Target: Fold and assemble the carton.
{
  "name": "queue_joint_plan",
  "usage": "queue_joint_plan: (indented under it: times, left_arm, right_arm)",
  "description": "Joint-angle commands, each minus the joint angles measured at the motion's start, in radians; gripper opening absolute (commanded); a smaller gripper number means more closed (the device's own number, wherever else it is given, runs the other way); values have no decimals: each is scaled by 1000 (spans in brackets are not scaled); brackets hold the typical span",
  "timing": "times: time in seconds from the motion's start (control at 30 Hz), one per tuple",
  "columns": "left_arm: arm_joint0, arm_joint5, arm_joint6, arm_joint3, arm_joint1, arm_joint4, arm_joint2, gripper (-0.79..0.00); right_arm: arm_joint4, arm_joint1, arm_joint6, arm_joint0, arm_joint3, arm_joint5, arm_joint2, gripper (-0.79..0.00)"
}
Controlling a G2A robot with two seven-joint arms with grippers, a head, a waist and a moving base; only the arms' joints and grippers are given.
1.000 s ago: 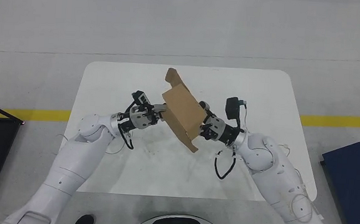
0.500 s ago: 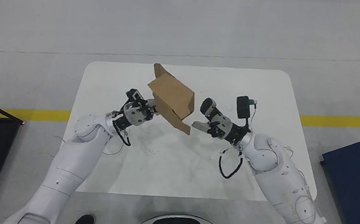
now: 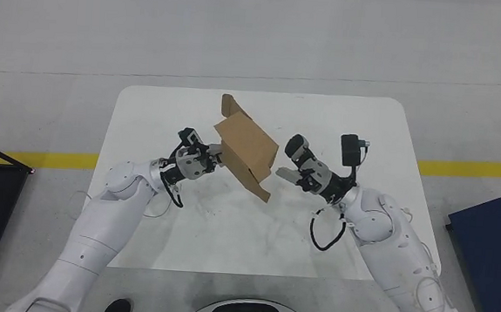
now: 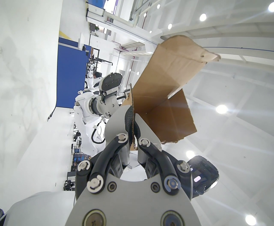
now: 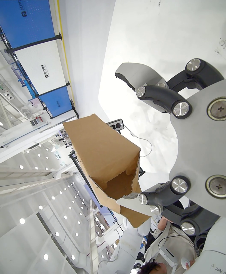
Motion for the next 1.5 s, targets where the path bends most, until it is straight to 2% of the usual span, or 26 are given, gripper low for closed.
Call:
queue_joint_plan:
  times: [0.0,0.5,1.47]
  left_arm:
    - [-1,3,-1,1,0,4,0,-785]
    - [-7,3,2,11,-1,69,7,-785]
    - [-4,-14,-3,-23,10,223,0,-785]
  right_arm:
    - [-1,0,1,1,-1,1,-2,0]
    - [-27,0,7,-2,-12,-10,-1,0]
    - [-193,-10,-19,9,-26,126,-47,0]
